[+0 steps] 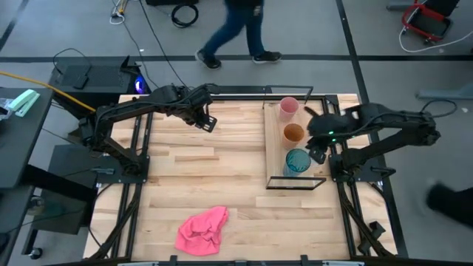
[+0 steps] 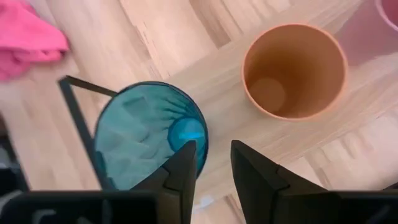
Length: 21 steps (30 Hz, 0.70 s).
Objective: Stack small to large cups/mugs on shelf
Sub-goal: Return to Home Position
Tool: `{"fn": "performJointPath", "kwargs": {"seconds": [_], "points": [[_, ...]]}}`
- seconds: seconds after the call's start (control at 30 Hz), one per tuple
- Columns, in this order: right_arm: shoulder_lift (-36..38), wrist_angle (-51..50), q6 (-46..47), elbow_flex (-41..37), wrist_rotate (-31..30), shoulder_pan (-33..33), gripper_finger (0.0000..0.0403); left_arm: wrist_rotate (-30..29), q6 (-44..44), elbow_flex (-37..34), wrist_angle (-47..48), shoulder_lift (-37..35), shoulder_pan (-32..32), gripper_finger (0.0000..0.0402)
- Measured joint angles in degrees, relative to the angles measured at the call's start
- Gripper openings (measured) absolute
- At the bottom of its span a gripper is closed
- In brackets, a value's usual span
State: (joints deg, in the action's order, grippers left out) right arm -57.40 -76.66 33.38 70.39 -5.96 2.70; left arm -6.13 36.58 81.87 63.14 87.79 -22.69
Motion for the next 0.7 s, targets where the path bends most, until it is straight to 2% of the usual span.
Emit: {"fn": "performJointPath", "kwargs": {"seconds": [0.13, 0.37, 0.53, 0.7], "points": [[5.06, 0.0, 4.12, 0.01, 0.56, 0.08, 0.0107, -0.04, 3.63, 0.0, 0.03, 0.0, 1.03, 0.0078], [13.69, 0.46, 9.15, 0.02, 2.61, 0.09, 0.0107, 0.72, 2.86, 2.55, 0.23, -0.13, 5.18, 0.0079], [18.76, 3.79, 9.15, 0.03, 2.6, 0.09, 0.0107, 0.68, -1.05, 10.99, 0.17, -0.13, 9.16, 0.0084], [22.15, 2.63, 9.02, 0.79, 3.05, 0.09, 0.0107, -3.09, -8.24, 23.57, 0.14, -0.22, 13.03, 0.0081]]}}
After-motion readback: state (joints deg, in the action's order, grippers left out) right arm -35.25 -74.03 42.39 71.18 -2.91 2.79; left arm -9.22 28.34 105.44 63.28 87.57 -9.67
